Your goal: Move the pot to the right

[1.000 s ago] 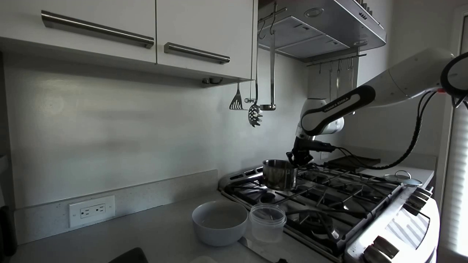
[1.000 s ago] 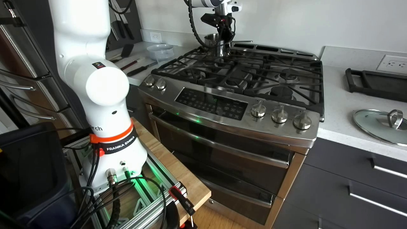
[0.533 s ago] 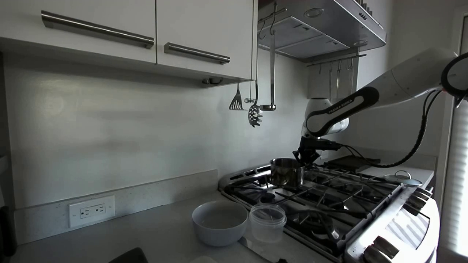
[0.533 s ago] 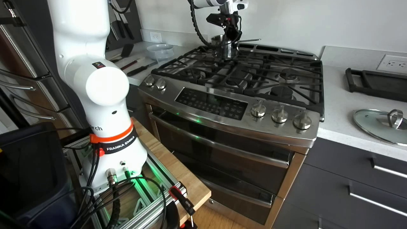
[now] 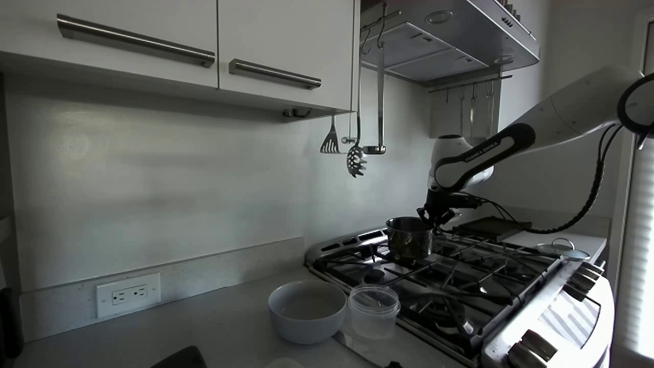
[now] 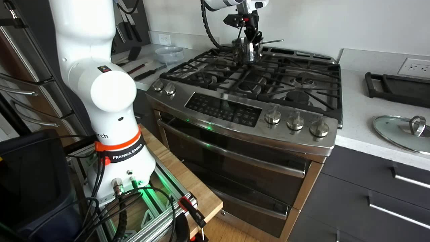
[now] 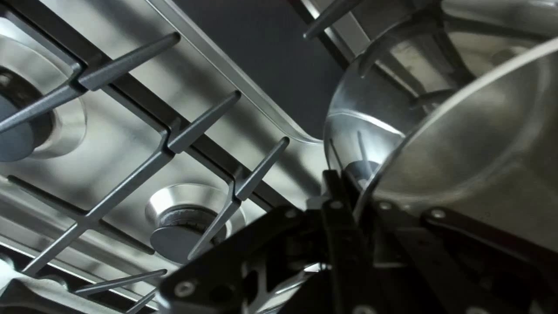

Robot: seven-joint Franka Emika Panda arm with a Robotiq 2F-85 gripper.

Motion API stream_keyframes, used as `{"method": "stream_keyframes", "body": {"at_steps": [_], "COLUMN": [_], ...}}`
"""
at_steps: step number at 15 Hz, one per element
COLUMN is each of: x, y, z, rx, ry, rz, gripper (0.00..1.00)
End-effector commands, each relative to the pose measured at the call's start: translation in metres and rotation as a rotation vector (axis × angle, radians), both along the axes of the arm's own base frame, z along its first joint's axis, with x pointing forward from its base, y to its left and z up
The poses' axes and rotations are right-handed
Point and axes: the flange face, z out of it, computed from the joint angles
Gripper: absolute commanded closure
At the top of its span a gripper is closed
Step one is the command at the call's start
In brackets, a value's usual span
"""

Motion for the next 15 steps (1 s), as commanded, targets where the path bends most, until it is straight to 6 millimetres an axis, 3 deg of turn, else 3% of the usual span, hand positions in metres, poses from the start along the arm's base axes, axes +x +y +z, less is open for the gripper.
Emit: {"method": "stream_keyframes", "body": {"at_steps": [1, 8, 9, 10, 14, 15], "x": [-0.009, -0.013, -0.003, -0.004, -0.003, -0.003], "y": [-0.008, -0.017, -0.013, -0.014, -0.014, -0.014], "z": [0.005, -0.002, -0.007, -0.008, -0.008, -0.008], "rx": [0.006, 0.08, 0.063, 0.064, 0.064, 0.064], "ry": [-0.06, -0.108, -0.07, -0.069, -0.069, -0.069], "rz": [-0.084, -0.213, -0.181, -0.184, -0.184, -0.184], "gripper": [0.98, 0.98, 0.98, 0.93, 0.93, 0.98]}}
